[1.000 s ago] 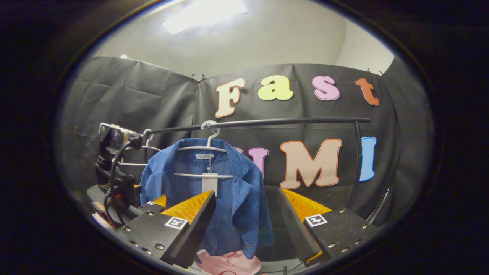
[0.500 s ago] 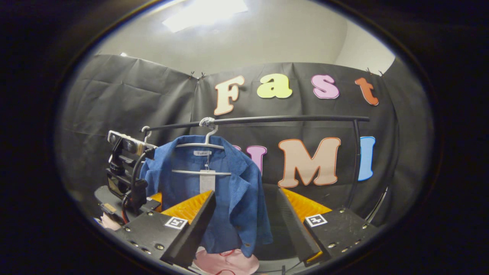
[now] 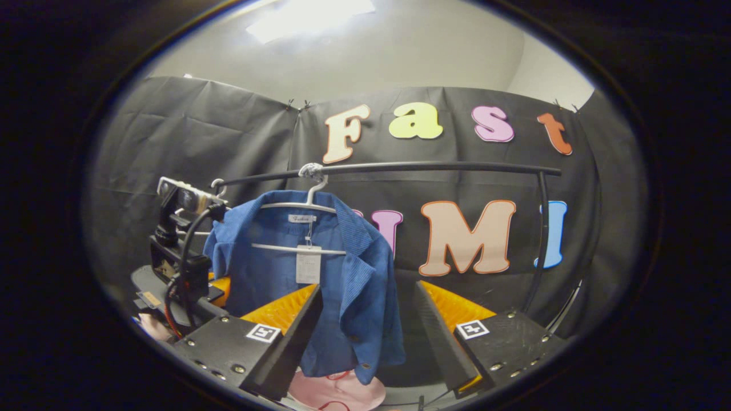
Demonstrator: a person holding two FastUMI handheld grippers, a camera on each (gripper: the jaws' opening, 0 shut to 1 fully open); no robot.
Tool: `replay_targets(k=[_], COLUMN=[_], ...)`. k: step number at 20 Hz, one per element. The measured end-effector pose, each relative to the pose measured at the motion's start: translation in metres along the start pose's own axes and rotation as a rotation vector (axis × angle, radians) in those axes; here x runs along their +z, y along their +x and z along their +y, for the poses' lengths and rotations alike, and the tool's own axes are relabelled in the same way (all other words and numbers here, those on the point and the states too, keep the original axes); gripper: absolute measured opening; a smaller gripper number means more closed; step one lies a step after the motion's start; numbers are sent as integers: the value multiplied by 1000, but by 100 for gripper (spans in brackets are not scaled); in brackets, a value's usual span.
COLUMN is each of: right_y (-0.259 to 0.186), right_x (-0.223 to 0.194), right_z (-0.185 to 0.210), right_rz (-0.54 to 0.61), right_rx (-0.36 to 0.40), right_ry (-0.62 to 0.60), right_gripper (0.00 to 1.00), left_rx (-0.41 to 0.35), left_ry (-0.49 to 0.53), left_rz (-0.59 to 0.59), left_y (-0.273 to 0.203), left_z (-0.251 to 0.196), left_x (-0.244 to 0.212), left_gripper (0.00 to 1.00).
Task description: Grasp the clothes on the hanger with both hands and then place them into the laundry hamper below.
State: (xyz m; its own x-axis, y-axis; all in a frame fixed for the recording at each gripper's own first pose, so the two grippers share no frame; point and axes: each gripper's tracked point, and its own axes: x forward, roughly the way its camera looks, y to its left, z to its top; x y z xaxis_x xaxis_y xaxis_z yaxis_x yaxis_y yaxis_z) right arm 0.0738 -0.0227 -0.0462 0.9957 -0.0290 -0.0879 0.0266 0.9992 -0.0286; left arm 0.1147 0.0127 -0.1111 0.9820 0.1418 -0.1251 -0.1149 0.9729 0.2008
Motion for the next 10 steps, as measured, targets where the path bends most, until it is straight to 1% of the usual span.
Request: replay_targets(k=[1, 3, 4, 5, 6, 7, 8, 9, 10], right_y=[7, 20, 27, 34, 43, 50, 58, 65, 73], right_x=[-2, -7, -10, -14, -18, -23, -27, -32, -37], right_z=[1, 0, 0, 0, 1, 4, 7, 9, 10], right_rz=[2, 11, 16, 22, 31, 40, 47, 52, 59], right_rx=[4, 13, 18, 22, 28, 34, 41, 45, 50], right_ry=[-6, -14, -14, -9, -4, 0, -2, -8, -15], right_gripper=[93, 93, 93, 96, 93, 96, 93, 93, 99], left_rx=[-2, -6, -8, -12, -16, -18, -20, -22, -23], left_ry=[-1, -4, -7, -11, -13, -15, -17, -19, -21], left_rz=[-1, 3, 4, 5, 7, 8, 11, 12, 15], left_y=[-1, -3, -3, -4, -4, -4, -4, -3, -3], left_z=[0, -1, -1, -2, -2, -2, -1, -1, -1], left_x=[0, 0, 1, 1, 2, 1, 2, 2, 2], left_gripper=[2, 1, 2, 2, 0, 0, 1, 1, 0])
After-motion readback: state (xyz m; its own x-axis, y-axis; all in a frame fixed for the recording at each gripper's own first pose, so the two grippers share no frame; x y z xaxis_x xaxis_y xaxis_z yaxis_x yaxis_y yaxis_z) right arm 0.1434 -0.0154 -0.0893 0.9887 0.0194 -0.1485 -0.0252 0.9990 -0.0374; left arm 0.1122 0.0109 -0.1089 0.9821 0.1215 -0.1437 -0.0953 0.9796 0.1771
